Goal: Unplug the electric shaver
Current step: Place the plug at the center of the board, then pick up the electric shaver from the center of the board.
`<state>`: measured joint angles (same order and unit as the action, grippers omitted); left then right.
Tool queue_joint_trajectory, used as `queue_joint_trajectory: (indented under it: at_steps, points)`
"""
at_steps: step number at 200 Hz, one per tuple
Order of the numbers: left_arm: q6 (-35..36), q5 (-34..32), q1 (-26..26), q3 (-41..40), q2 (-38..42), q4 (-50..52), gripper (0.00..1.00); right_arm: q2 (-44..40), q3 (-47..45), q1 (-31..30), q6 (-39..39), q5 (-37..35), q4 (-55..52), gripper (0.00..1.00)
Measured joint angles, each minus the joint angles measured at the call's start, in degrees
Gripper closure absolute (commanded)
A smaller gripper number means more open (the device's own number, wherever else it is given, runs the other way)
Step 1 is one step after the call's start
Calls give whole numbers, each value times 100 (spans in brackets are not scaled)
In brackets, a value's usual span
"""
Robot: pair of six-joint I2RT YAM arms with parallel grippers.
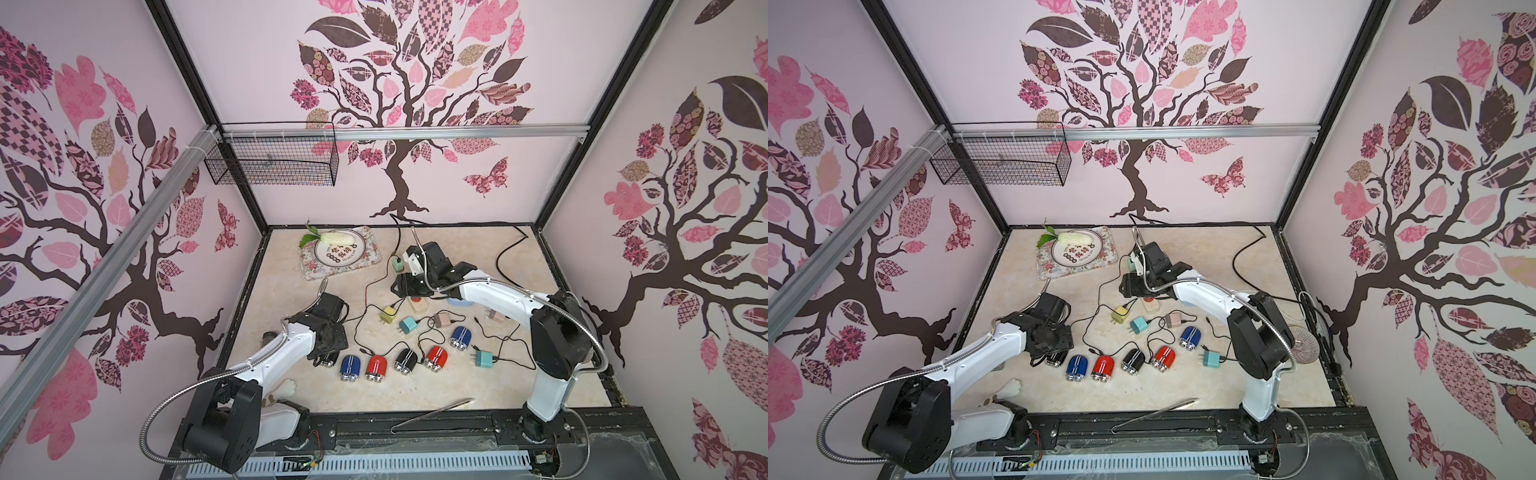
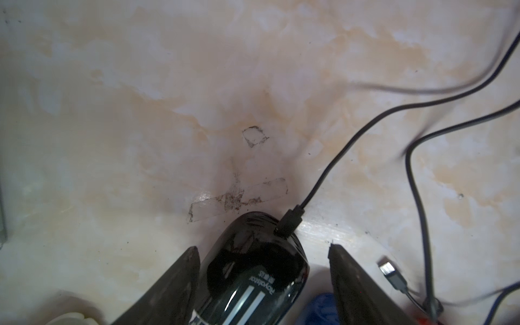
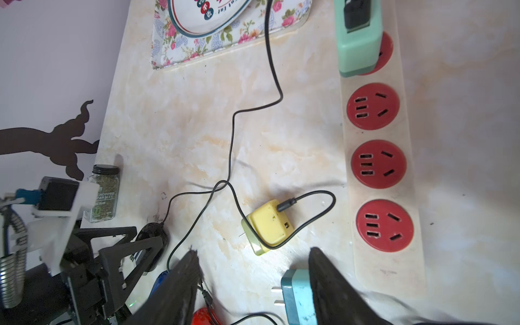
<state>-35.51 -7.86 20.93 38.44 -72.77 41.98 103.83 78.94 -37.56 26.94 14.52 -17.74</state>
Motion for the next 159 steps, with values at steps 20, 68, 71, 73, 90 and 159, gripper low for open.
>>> queue_joint_trajectory:
  at_steps: [20, 68, 71, 73, 90, 159]
  points:
    - [-26, 0, 59, -28, 0, -15, 25, -13, -37, -52, 4, -81, -52, 35]
    - [-138, -11, 249, -96, 72, -22, 25, -13, -94, -160, 28, -105, -79, 35]
    - [-153, -13, 271, -96, 74, -17, 25, -13, -103, -166, 31, -103, -70, 35]
    - [-166, -15, 284, -96, 74, -13, 25, -13, -109, -166, 31, -103, -66, 35]
    - [-234, -68, 378, -101, 85, 15, 25, -13, -175, -175, 33, -98, -4, 35]
    - [-581, -315, 595, -223, 118, 219, 25, -13, -365, -175, 55, -74, 105, 34]
